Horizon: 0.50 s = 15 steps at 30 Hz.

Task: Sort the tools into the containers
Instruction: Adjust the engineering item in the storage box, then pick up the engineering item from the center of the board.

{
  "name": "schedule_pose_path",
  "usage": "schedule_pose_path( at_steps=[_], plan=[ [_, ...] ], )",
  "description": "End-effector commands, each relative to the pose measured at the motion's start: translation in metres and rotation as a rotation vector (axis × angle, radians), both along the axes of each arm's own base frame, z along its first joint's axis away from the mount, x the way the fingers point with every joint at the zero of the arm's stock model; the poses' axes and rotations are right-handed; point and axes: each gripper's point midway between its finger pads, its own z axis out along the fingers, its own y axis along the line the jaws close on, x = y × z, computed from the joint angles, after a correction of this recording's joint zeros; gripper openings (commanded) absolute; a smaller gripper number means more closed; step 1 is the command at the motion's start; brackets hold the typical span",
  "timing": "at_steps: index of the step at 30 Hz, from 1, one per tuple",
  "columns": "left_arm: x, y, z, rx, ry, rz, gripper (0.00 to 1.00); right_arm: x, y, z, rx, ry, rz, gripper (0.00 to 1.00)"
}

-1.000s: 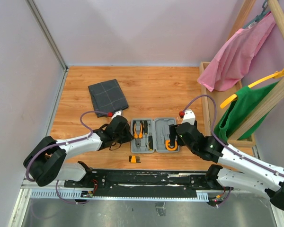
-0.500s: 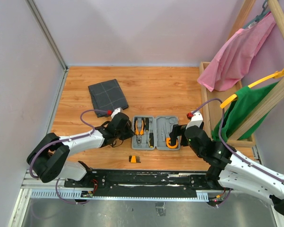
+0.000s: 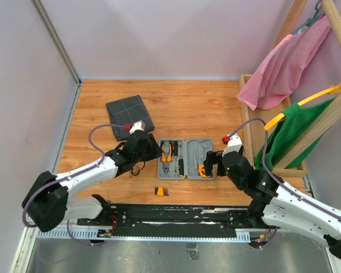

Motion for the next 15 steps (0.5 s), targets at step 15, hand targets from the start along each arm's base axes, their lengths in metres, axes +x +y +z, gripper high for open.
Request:
schedule_pose_path(
  at_steps=[15],
  plan=[
    [-0.044, 0.097, -0.016, 0.403, 0.116, 0.106, 0.83, 0.005, 0.011, -0.025, -0.077, 0.066, 0.037, 0.98]
  ],
)
